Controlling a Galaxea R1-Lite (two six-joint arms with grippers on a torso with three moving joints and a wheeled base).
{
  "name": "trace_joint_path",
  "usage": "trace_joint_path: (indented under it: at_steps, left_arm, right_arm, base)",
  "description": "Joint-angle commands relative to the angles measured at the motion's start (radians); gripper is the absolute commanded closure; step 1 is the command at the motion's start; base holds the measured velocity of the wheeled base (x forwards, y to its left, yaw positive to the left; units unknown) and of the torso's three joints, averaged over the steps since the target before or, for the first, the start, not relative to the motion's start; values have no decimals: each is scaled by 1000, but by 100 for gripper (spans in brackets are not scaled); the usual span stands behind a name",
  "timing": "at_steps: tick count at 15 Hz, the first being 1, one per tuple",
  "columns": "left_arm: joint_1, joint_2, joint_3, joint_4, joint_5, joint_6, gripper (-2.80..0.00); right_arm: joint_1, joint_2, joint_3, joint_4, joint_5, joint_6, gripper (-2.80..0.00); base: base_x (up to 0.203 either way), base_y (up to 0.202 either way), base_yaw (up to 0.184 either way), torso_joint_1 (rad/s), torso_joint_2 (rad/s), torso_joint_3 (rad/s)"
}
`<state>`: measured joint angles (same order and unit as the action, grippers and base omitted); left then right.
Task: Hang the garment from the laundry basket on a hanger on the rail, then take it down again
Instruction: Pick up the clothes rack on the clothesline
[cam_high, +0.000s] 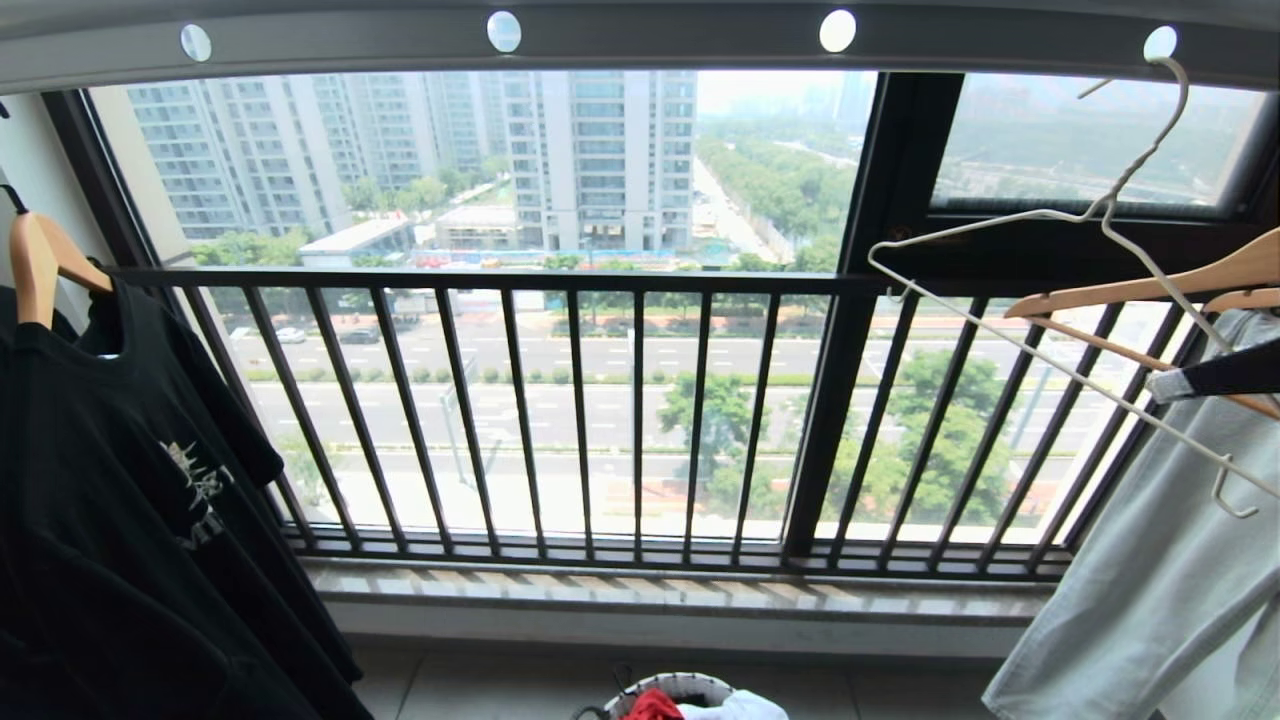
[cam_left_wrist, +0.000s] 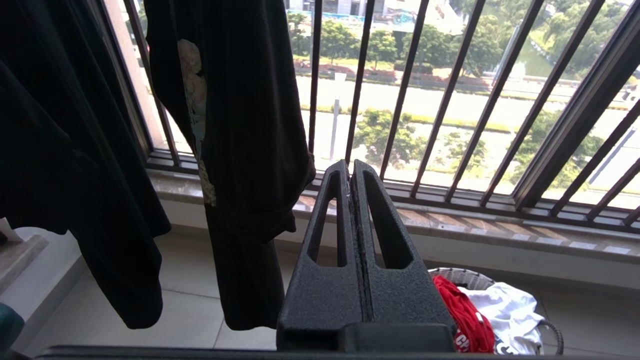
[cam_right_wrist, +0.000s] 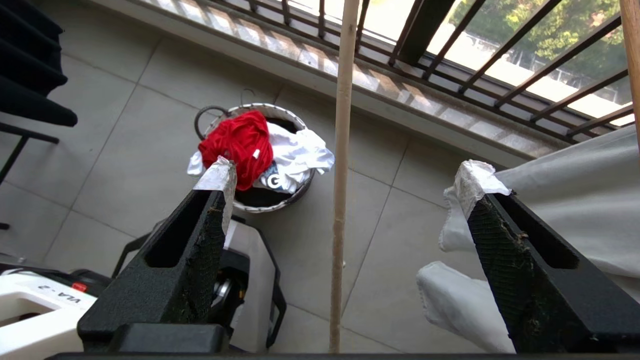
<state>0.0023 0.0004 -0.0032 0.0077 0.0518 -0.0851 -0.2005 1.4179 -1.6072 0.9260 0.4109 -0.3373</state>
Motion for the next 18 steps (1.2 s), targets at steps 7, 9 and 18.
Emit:
trace_joint_path:
  at_steps: [7,9,18]
  left_arm:
    - [1,1,0,0,0,-1,0]
    - [1,1,0,0,0,-1,0]
    - [1,1,0,0,0,-1,0]
  right_arm:
    - [-5,30,82,-8,3,-26,-280]
    - [-5,26,138,-65,3,-26,-280]
    - [-4,24,190,-110,3,-43,0]
  base:
    - [0,0,0,0,0,0]
    - [0,0,0,0,0,0]
    - [0,0,0,0,0,0]
